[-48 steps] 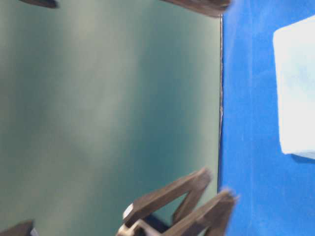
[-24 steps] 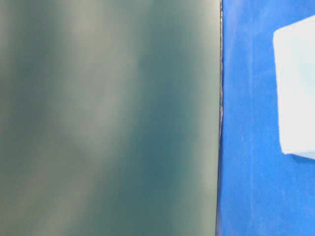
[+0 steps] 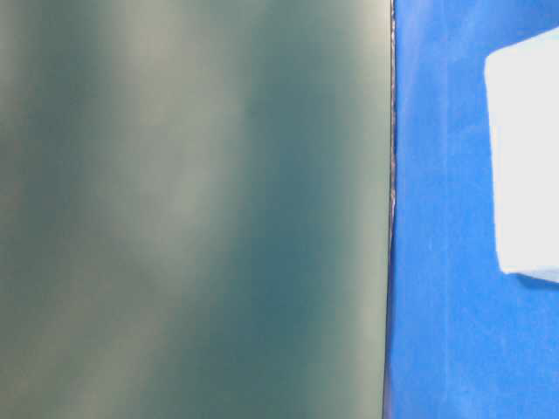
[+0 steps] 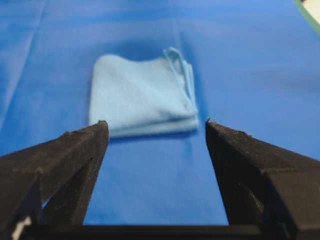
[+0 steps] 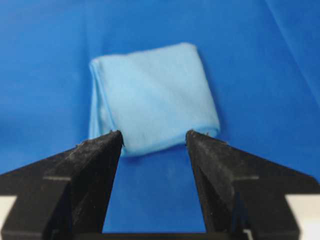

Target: Fold the light blue towel.

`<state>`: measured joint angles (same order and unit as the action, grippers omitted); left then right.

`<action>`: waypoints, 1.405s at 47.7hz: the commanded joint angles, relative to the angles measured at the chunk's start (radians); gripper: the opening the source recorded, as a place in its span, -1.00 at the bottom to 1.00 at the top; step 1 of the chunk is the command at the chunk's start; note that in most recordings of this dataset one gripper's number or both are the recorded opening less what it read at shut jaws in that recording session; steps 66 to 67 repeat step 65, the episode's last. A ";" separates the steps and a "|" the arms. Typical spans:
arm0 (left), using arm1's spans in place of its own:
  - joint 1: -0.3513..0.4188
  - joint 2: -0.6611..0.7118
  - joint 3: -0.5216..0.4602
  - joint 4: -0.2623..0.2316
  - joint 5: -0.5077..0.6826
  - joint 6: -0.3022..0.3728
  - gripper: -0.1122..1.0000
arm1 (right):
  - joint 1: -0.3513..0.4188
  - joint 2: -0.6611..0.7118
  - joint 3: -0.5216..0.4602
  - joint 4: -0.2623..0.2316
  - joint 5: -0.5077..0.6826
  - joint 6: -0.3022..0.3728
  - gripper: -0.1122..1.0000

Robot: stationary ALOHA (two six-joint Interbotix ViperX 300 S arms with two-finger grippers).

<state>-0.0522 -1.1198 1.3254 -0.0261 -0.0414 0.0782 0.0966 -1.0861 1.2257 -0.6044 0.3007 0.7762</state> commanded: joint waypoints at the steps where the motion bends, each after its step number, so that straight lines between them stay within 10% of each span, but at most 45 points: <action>1: 0.008 -0.018 0.008 0.000 0.009 -0.009 0.54 | -0.020 -0.015 0.021 -0.003 -0.034 0.002 0.26; 67: 0.029 -0.025 0.041 0.000 0.015 -0.054 0.54 | -0.071 -0.014 0.086 0.003 -0.104 0.003 0.25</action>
